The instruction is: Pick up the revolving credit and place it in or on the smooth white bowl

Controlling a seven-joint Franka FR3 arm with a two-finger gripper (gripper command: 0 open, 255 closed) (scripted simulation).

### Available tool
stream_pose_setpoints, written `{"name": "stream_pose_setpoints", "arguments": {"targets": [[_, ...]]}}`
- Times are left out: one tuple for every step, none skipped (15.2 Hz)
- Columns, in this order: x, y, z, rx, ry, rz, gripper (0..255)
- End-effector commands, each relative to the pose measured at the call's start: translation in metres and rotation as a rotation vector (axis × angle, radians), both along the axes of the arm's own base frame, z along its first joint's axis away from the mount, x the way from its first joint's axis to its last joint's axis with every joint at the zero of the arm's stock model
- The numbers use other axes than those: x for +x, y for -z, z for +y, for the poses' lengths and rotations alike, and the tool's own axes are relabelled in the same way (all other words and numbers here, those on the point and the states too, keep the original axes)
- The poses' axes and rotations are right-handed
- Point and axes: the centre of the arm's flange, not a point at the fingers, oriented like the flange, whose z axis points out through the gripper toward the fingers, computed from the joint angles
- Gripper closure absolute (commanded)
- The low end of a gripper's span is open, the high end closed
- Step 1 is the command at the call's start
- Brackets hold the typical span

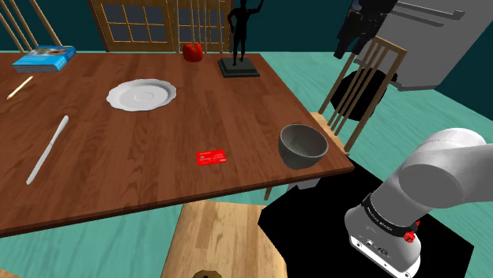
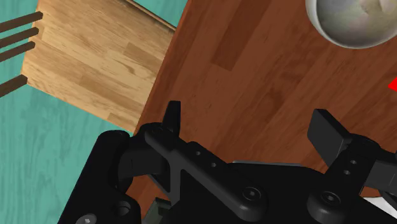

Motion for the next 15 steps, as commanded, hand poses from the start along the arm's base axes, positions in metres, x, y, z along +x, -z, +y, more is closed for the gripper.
{"name": "stream_pose_setpoints", "arguments": {"targets": [[0.0, 0.0, 0.0, 0.0, 0.0, 0.0, 0], [0.012, 0.003, 0.01, -0.012, -0.031, 0.017, 0], [0.024, 0.006, 0.02, -0.024, -0.062, 0.033, 0], [0.036, 0.009, 0.03, -0.036, -0.093, 0.05, 0], [0.047, 0.013, 0.041, -0.048, -0.123, 0.066, 0], [0.058, 0.017, 0.052, -0.06, -0.154, 0.083, 0], [0.068, 0.021, 0.064, -0.072, -0.185, 0.099, 0], [0.078, 0.026, 0.075, -0.084, -0.216, 0.116, 0], [0.087, 0.031, 0.087, -0.096, -0.247, 0.132, 0], [0.096, 0.036, 0.099, -0.108, -0.278, 0.149, 0], [0.105, 0.041, 0.111, -0.12, -0.308, 0.166, 0], [0.113, 0.047, 0.124, -0.131, -0.339, 0.182, 0], [0.121, 0.053, 0.136, -0.143, -0.37, 0.199, 0], [0.128, 0.06, 0.149, -0.155, -0.401, 0.215, 0], [0.134, 0.066, 0.162, -0.167, -0.432, 0.232, 0]]}}
